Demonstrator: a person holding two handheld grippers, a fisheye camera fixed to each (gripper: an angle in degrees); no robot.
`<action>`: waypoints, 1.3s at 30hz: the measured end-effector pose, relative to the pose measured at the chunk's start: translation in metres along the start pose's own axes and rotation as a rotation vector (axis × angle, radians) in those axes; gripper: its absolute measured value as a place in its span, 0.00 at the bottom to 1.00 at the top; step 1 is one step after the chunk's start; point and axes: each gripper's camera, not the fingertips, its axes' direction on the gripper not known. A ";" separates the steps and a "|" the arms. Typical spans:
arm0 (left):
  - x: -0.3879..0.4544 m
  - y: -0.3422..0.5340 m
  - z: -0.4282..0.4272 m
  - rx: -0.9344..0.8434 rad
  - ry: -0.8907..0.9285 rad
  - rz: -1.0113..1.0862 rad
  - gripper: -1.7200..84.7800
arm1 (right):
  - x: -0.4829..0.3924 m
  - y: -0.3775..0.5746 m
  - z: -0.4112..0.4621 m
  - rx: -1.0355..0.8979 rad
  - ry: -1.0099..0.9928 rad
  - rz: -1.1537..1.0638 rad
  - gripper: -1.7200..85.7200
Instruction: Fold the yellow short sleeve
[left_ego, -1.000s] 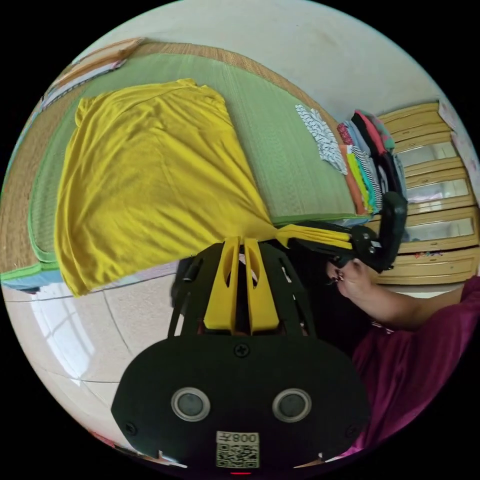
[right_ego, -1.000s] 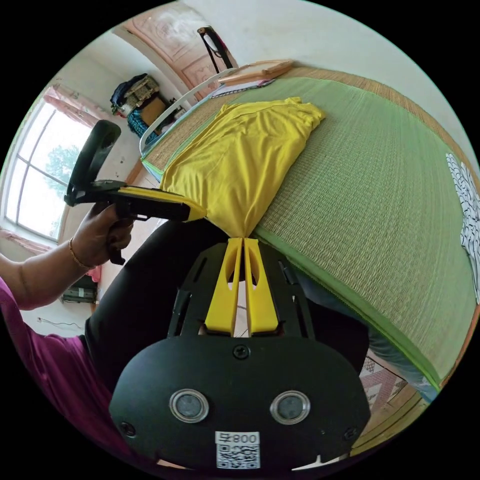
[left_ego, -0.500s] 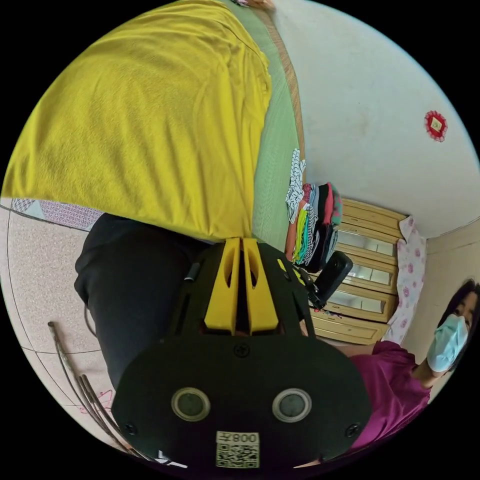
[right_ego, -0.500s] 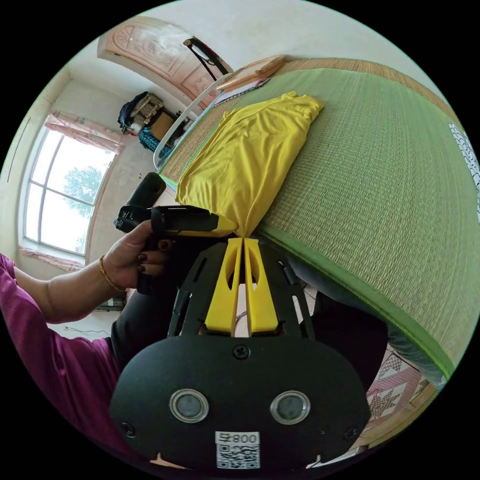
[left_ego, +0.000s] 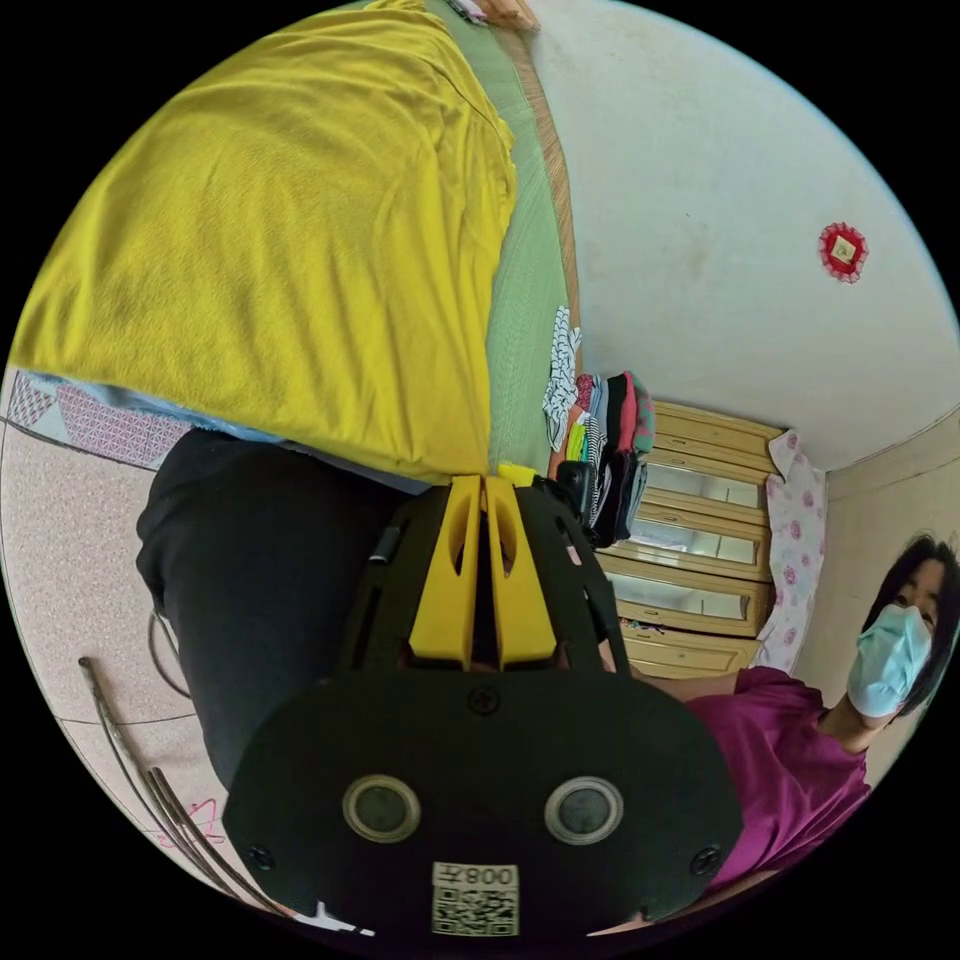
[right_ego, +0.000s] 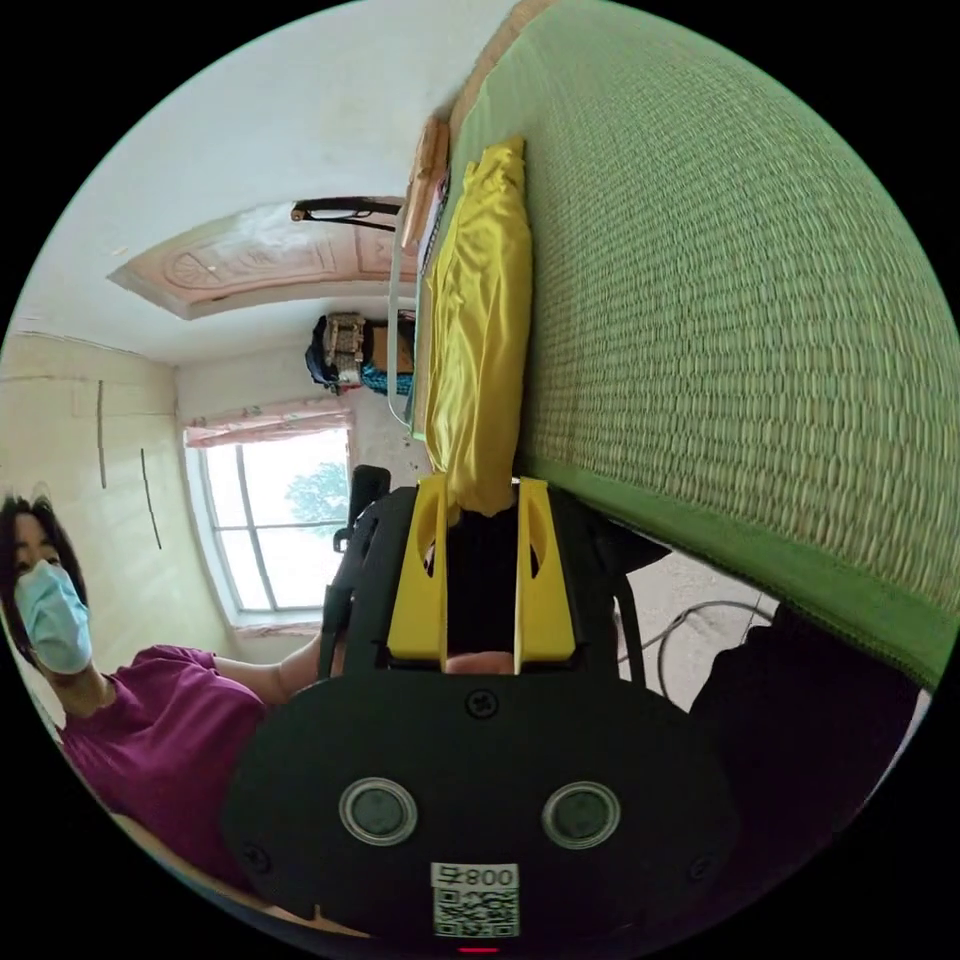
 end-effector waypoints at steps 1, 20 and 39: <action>0.004 0.004 -0.006 0.001 0.004 -0.001 0.03 | 0.005 -0.003 0.003 -0.004 -0.021 0.004 0.14; -0.028 0.158 -0.203 0.458 0.323 -0.179 0.11 | 0.012 -0.028 0.014 -0.036 -0.162 -0.014 0.04; 0.034 0.261 -0.141 0.719 0.614 -0.243 0.18 | -0.033 -0.056 0.020 -0.053 -0.113 -0.087 0.04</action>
